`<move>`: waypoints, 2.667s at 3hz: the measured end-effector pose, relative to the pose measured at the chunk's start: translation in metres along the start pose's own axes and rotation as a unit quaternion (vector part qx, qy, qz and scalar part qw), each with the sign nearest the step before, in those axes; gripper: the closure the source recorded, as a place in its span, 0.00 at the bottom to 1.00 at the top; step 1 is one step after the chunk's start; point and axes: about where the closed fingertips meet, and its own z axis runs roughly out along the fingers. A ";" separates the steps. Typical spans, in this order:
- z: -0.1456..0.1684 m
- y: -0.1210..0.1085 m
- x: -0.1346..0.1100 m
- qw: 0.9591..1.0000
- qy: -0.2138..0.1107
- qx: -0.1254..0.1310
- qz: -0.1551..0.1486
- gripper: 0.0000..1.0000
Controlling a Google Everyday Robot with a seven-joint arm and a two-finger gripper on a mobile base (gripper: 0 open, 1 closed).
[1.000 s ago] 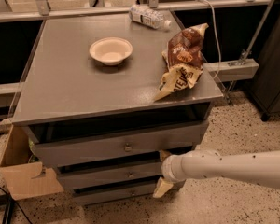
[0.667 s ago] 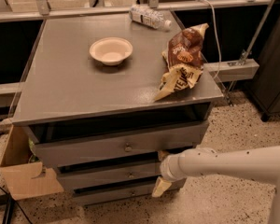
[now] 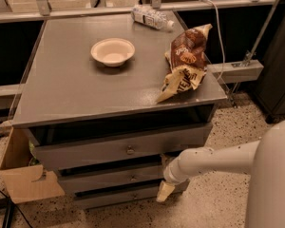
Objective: Open middle drawer
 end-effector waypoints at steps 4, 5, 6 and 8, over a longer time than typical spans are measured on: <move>-0.003 0.012 0.017 0.998 0.034 -0.047 0.029 0.00; -0.012 0.019 0.018 0.995 0.041 -0.073 0.046 0.00; -0.021 0.030 0.017 0.991 0.049 -0.111 0.062 0.00; -0.036 0.049 0.017 0.983 0.062 -0.156 0.069 0.00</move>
Offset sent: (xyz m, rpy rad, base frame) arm -0.0005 -0.0051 -0.0119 -0.0368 0.0358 0.0006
